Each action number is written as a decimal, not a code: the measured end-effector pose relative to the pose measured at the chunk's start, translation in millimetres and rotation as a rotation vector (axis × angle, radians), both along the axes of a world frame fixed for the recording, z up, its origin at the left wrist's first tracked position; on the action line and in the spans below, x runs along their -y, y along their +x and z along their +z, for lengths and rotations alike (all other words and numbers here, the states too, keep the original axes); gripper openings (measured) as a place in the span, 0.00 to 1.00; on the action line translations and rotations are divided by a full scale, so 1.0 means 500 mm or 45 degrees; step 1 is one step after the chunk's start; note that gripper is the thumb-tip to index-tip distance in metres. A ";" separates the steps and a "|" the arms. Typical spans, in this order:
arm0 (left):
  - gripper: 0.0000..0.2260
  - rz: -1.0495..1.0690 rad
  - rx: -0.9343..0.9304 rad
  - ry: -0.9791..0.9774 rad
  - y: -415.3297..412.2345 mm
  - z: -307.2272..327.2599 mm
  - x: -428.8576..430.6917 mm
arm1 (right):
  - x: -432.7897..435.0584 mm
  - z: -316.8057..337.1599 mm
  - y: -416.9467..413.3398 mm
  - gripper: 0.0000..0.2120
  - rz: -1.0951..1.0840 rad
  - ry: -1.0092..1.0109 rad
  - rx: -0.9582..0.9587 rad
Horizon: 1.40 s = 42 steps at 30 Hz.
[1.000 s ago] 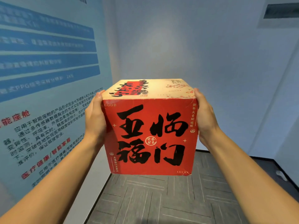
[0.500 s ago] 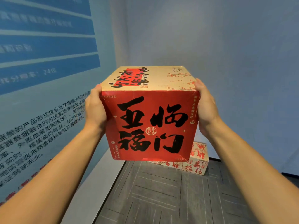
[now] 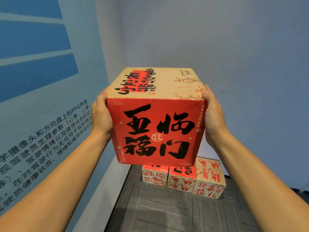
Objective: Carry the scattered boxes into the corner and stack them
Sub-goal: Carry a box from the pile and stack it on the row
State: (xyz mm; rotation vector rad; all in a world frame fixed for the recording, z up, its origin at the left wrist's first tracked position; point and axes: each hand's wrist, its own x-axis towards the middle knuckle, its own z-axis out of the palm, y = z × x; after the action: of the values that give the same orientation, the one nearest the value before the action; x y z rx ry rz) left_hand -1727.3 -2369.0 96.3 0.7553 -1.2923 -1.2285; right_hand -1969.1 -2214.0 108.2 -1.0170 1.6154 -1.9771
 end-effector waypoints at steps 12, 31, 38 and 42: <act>0.20 -0.050 0.083 0.107 -0.265 -0.168 0.384 | 0.393 -0.189 -0.245 0.22 -0.072 0.212 0.200; 0.28 -0.098 0.281 0.385 -0.491 -0.940 0.795 | 0.786 -0.956 -0.435 0.22 -0.393 0.418 0.456; 0.26 -0.124 0.230 0.300 -0.530 -1.205 0.814 | 0.815 -1.207 -0.493 0.24 -0.361 0.451 0.368; 0.26 -0.121 0.185 0.321 -0.548 -1.332 0.793 | 0.812 -1.338 -0.509 0.25 -0.316 0.458 0.343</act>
State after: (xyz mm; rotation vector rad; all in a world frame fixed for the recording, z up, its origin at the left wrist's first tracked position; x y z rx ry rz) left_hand -2001.1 -2765.3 -569.6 0.9880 -1.3174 -1.4535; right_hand -2223.6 -2619.8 -560.8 -0.4136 1.9163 -1.7818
